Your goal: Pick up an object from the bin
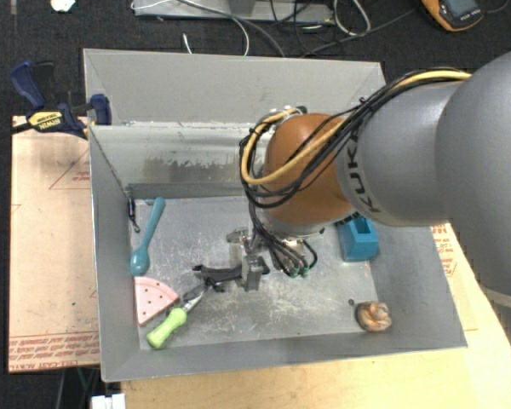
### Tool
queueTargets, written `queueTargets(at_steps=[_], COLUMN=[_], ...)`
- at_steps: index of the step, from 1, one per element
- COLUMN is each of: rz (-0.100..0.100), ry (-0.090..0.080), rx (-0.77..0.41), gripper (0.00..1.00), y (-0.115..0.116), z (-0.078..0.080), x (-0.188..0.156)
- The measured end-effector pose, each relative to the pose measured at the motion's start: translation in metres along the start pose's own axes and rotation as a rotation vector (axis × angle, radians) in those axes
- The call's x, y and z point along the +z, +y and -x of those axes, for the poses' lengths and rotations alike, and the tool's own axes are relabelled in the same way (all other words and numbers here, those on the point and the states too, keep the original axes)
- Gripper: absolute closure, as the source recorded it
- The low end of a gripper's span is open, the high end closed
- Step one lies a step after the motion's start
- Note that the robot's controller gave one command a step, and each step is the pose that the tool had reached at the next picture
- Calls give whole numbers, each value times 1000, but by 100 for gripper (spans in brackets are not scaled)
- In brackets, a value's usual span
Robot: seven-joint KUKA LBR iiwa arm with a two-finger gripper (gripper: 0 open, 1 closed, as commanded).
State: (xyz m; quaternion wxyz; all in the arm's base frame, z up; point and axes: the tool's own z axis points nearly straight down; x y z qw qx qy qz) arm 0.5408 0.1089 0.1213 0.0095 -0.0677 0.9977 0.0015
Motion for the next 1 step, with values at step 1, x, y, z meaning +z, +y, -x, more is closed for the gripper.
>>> queueTargets(at_steps=[1], rz=[0], ry=[-1], rx=[-253], gripper=[100], y=[19], z=[5], x=[-75])
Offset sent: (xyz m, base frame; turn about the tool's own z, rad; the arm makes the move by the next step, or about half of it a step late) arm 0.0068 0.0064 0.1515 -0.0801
